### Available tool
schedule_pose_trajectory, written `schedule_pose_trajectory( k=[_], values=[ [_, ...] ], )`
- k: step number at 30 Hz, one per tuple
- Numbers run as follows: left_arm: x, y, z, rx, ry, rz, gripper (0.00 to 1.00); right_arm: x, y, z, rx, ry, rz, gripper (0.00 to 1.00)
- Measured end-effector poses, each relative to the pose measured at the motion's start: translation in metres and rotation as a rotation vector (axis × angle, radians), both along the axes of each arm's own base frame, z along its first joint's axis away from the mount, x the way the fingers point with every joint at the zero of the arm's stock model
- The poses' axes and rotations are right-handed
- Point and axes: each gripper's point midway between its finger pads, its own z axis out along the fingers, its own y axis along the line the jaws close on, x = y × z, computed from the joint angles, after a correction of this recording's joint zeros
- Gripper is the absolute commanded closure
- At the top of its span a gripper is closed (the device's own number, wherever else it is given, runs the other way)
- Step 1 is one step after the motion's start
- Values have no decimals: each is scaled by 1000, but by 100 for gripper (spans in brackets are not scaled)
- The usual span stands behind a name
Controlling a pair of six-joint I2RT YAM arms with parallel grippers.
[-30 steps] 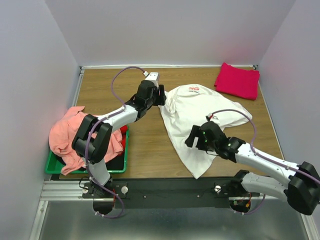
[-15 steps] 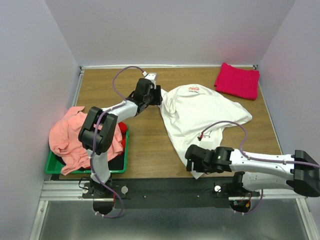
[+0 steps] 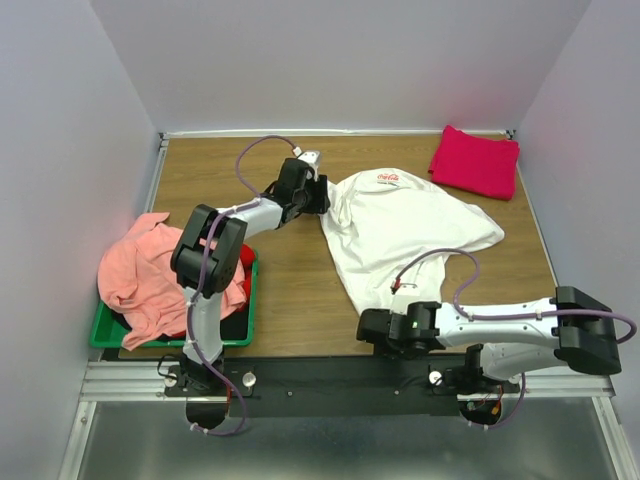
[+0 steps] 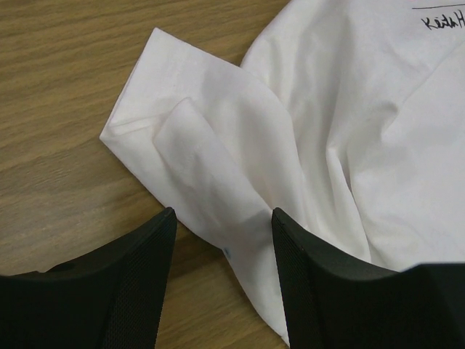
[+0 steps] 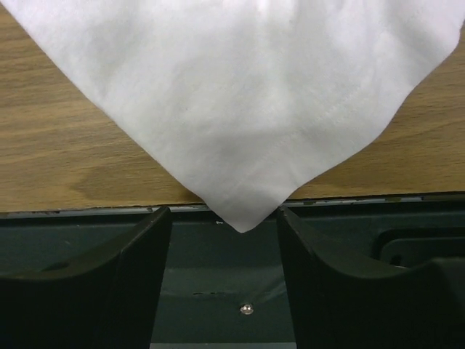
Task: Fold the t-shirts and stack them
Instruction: Flatten the tshirt out
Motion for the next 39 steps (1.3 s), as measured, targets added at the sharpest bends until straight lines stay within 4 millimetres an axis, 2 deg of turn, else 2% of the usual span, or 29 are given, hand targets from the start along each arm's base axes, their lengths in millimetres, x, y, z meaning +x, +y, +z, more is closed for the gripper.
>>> schedule_pose_trajectory(
  k=[5, 12, 15, 18, 20, 22, 23, 26, 30, 34, 37, 39],
  values=[
    [2, -1, -2, 1, 3, -2, 37, 4, -4, 1, 23, -28, -36, 42],
    [8, -4, -2, -1, 1, -3, 33, 2, -18, -11, 25, -37, -69, 53],
    [8, -4, -8, 5, 12, -3, 33, 4, -15, -11, 51, -50, -78, 65],
    [9, -5, -15, 11, 27, -3, 33, 7, -12, -11, 70, -64, -85, 84],
    [9, -6, -19, 12, 34, -6, 34, 9, -11, -10, 83, -73, -90, 90],
    [9, -7, -22, 12, 38, -9, 46, 9, -11, -9, 93, -78, -95, 97],
    [10, -7, -21, 10, 38, -9, 62, 9, -12, -10, 96, -80, -97, 98],
    [10, -8, -21, 8, 37, -12, 100, 10, -13, -8, 110, -88, -105, 100],
    [10, -8, -21, 0, 39, -12, 100, 17, -13, -4, 123, -126, -110, 100],
    [5, -2, -20, -13, 45, 6, 100, 33, -13, 6, 119, -204, -118, 100],
    [-4, 14, 1, -31, 29, 40, 100, 57, -8, 25, 119, -280, -143, 100],
    [-14, 25, 28, -53, -11, 71, 100, 79, -10, 39, 102, -342, -167, 100]
  ],
)
